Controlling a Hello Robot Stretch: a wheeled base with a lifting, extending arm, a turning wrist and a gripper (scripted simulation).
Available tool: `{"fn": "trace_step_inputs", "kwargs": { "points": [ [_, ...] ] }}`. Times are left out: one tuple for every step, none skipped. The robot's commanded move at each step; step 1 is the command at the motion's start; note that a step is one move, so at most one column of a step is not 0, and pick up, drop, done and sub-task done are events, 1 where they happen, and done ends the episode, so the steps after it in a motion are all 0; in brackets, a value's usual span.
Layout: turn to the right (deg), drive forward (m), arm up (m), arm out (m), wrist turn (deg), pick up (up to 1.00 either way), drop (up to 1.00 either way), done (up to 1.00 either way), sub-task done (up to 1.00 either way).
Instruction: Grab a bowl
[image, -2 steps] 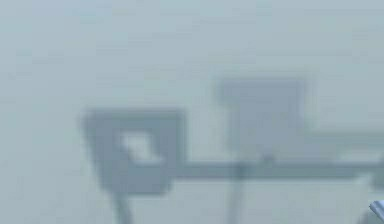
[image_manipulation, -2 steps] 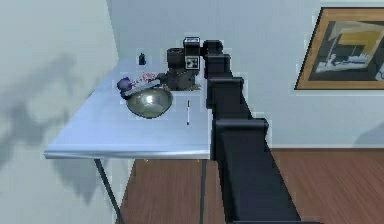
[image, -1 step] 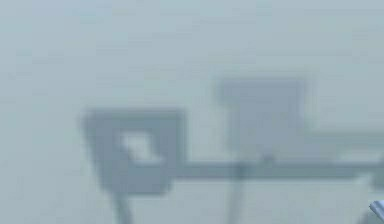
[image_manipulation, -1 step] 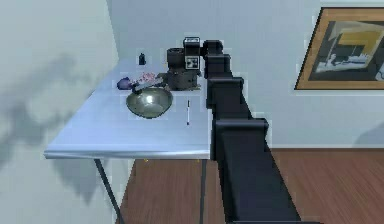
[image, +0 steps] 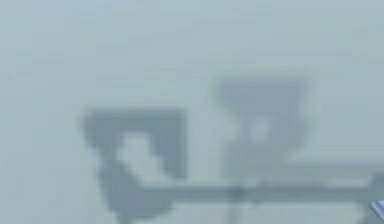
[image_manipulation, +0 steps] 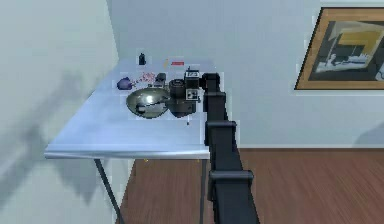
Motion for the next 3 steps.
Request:
{"fn": "trace_step_inputs", "kwargs": {
  "points": [
    [0.0, 0.00, 0.00, 0.00, 0.0, 1.00, 0.00, 0.00, 0.00],
    [0.0, 0.00, 0.08, 0.00, 0.0, 0.00, 0.00, 0.00, 0.00],
    [0.0, 0.00, 0.00, 0.00, 0.0, 0.00, 0.00, 1.00, 0.00]
  ]
}}
